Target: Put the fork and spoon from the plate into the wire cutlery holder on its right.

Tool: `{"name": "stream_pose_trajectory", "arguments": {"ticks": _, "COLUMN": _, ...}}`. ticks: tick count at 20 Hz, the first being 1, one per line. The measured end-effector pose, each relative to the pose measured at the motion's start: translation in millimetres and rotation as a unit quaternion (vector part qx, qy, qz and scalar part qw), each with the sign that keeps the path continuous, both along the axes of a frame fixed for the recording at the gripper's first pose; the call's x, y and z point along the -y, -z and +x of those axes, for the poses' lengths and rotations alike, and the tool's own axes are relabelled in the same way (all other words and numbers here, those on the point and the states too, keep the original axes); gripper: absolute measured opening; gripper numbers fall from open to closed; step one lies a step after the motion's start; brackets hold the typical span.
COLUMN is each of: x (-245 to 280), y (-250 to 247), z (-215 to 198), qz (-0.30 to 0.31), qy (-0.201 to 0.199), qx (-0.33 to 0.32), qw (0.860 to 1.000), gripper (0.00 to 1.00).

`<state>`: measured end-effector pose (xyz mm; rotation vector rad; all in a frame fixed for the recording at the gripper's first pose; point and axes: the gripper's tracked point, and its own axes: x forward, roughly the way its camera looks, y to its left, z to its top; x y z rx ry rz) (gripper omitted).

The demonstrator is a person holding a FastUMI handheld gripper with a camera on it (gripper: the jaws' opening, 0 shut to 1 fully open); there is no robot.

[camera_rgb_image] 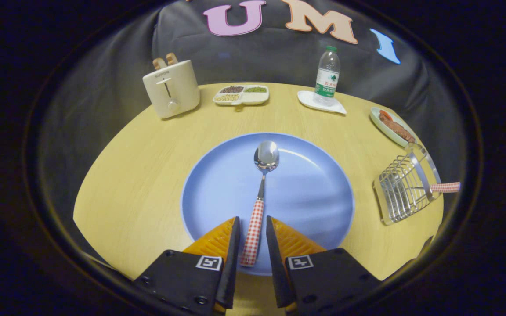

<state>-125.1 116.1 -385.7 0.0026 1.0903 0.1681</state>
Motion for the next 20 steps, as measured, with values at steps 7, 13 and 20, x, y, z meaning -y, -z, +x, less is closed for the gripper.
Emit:
{"name": "stream_pose_trajectory", "arguments": {"ticks": 7, "x": -0.3, "y": 2.2, "z": -0.6, "qz": 0.007, "qy": -0.022, "qx": -0.021, "qw": 1.0, "gripper": 0.4}}
{"name": "stream_pose_trajectory", "arguments": {"ticks": 13, "x": 7.2, "y": 2.7, "z": 4.6, "qz": -0.001, "qy": -0.022, "qx": -0.028, "qw": 0.999, "gripper": 0.13}}
{"name": "stream_pose_trajectory", "arguments": {"ticks": 20, "x": 9.5, "y": -6.2, "z": 6.2, "qz": -0.011, "qy": -0.078, "qx": -0.056, "qw": 0.995, "gripper": 0.08}}
